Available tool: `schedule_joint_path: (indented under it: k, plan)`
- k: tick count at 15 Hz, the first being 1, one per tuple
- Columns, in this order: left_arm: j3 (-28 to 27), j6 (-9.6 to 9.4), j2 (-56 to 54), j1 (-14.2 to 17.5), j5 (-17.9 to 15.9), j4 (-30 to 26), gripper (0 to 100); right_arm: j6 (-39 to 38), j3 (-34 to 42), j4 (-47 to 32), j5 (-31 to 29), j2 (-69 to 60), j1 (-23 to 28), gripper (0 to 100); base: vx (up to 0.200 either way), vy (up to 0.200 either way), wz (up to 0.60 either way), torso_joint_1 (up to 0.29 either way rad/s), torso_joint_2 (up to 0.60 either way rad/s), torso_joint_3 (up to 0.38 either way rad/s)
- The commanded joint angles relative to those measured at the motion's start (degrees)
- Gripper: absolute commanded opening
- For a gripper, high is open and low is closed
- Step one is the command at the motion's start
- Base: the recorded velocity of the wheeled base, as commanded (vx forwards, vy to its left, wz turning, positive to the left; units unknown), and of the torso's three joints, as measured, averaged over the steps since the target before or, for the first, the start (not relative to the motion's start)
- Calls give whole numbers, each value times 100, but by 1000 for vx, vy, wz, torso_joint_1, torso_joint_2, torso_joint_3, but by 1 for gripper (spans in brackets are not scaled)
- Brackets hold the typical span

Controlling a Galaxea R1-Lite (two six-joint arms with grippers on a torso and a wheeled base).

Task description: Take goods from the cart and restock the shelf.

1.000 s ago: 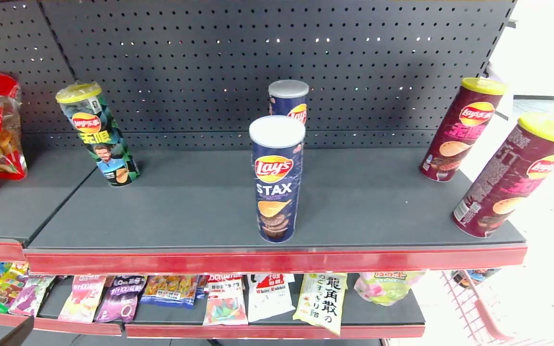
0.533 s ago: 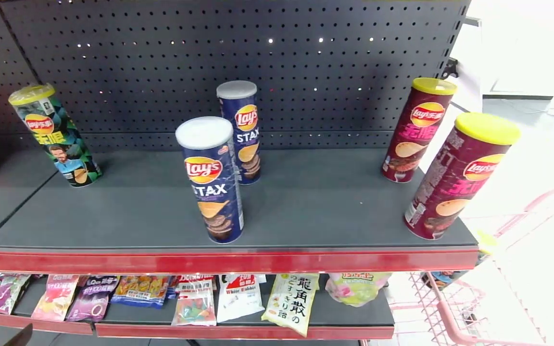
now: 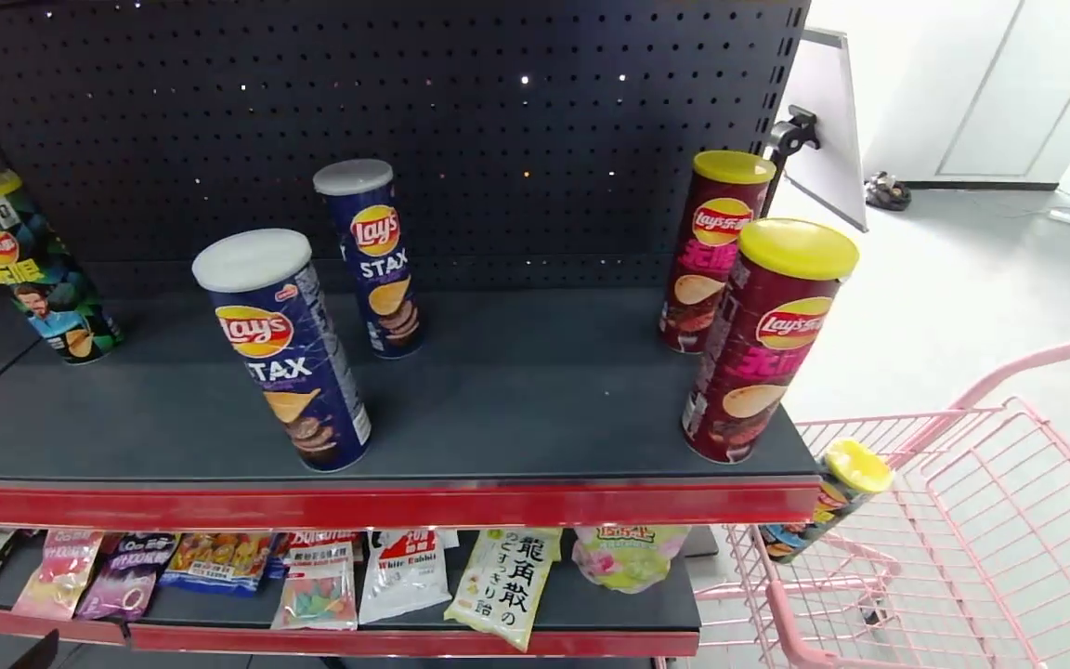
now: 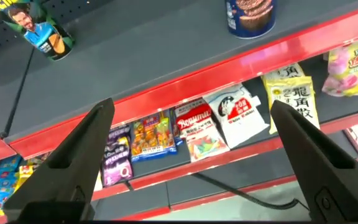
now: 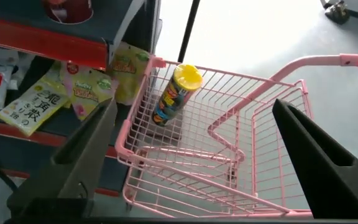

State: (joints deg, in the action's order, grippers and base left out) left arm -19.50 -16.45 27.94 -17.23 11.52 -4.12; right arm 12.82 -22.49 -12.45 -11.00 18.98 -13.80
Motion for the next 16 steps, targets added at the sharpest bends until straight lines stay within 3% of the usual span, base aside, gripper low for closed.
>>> schedule_joint_path:
  k: [1, 7, 11, 12, 13, 16]
  plan:
    - [-1, -34, 1, 0, -1, -1, 100, 1, 26, 5, 1, 9, 0, 100, 0, 0, 0, 0, 0, 0]
    - [43, -113, -149, -18, -36, -1, 100, 1, 52, 5, 1, 18, 0, 100, 0, 0, -600, 6, 4, 3]
    - [122, -131, -403, -44, -273, -10, 100, 10, 175, 5, 1, -35, 0, 100, 0, 0, 0, 0, 0, 0]
    - [175, -166, -465, -44, -335, -10, 100, 36, 201, 5, 1, -44, 0, 100, 0, 0, 0, 0, 0, 0]
    - [342, -324, -720, -44, -387, -19, 100, 150, 210, 5, 1, -88, 0, 100, 0, 0, 0, 0, 0, 0]
    - [535, -333, -1010, -53, -414, -19, 100, 168, 263, 5, -17, -96, 0, 100, 0, 0, 0, -32, 77, 51]
